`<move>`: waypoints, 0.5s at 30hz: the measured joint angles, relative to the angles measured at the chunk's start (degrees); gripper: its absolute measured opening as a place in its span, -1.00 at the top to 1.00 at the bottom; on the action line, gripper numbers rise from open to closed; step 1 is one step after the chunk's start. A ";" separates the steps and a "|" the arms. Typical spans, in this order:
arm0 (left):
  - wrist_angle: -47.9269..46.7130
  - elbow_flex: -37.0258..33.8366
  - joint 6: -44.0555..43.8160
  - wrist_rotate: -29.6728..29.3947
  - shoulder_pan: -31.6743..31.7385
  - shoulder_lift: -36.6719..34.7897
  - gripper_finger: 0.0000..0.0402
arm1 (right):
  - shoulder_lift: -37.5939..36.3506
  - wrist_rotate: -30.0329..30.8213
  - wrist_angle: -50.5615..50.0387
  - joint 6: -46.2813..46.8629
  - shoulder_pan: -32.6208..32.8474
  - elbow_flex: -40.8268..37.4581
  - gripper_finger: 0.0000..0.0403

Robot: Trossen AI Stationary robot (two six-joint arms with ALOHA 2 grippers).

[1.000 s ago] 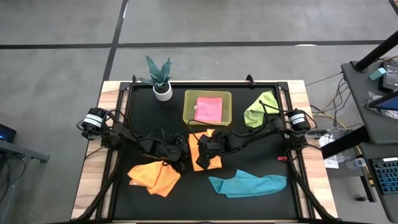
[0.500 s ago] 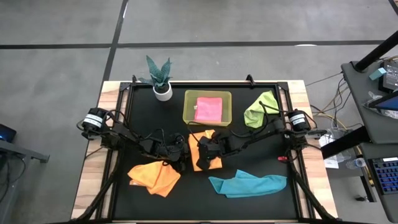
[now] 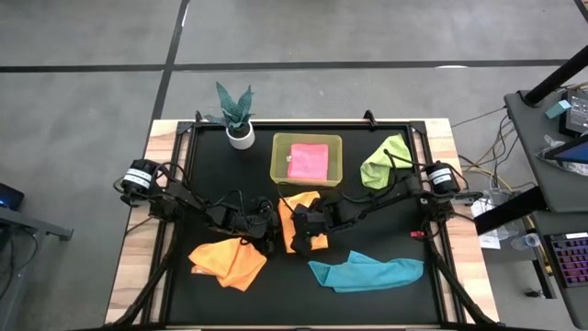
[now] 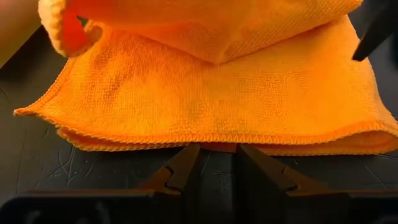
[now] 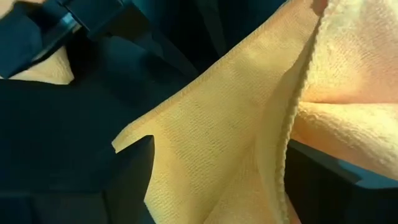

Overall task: Fold microfiber towels
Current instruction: Fold the top yellow towel on the table

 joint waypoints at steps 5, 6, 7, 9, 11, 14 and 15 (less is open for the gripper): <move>0.00 0.00 -0.07 0.00 0.00 0.00 0.56 | -3.51 1.24 -2.10 -2.48 0.22 0.00 -0.54; 0.01 0.00 -0.07 0.00 0.00 0.00 0.56 | -4.46 1.38 -3.08 -3.15 0.39 -0.02 -0.52; 0.02 -0.02 -0.07 0.00 0.00 0.00 0.56 | -5.29 1.72 -3.79 -3.71 0.64 -0.10 -0.50; 0.02 -0.02 -0.08 -0.02 0.00 0.00 0.56 | -7.08 4.10 -6.44 -5.28 1.32 -0.26 -0.47; 0.02 -0.02 -0.11 -0.02 0.00 0.00 0.56 | -8.62 7.88 -10.43 -6.96 2.13 -0.43 -0.44; 0.02 -0.02 -0.24 -0.07 0.00 0.01 0.56 | -10.12 13.11 -15.61 -7.17 3.30 -0.99 -0.39; 0.02 -0.02 -0.24 -0.07 0.00 0.00 0.56 | -10.43 14.34 -16.39 -6.77 3.65 -1.34 -0.38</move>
